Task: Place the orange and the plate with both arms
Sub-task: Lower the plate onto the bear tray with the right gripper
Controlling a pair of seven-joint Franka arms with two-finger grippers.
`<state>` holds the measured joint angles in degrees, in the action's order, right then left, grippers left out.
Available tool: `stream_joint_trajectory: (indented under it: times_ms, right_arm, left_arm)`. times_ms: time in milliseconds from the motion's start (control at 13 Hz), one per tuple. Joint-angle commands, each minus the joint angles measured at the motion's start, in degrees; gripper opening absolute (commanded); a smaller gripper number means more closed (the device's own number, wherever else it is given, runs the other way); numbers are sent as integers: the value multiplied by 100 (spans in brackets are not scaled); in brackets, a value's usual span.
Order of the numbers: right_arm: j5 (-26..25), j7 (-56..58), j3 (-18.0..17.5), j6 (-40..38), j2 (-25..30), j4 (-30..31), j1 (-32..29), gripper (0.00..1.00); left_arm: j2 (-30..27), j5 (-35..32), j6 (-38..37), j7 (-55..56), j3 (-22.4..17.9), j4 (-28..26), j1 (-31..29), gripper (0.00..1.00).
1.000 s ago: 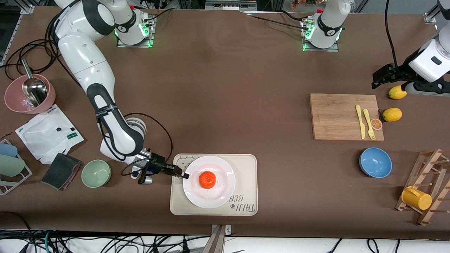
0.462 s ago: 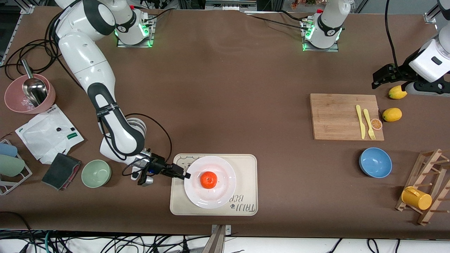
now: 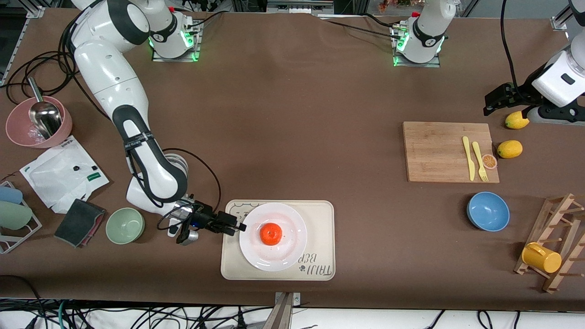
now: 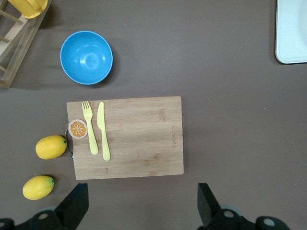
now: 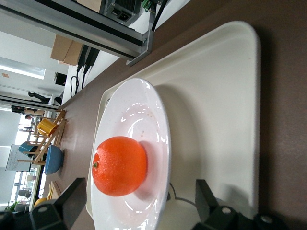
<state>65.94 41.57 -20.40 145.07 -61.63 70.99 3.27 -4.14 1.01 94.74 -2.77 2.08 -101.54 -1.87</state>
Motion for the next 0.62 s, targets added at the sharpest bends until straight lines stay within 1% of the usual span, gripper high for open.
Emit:
stream_joint_trajectory:
  times_ms: [0,231,308,538]
  right_arm:
    - [-64,26,1,22,299,274,7,100]
    - [-55,0,1,4,598,573,7,100]
    - [-55,0,10,4,764,766,-2,100]
    - [-72,9,194,-13,1432,1634,-2,100]
  left_arm:
    - [54,-39,-26,-136,12,125,-42,100]
    - [54,-39,-26,-127,12,126,-42,100]
    - [54,-39,-26,-136,12,134,-42,100]
    - [54,-39,-26,-136,12,126,-42,100]
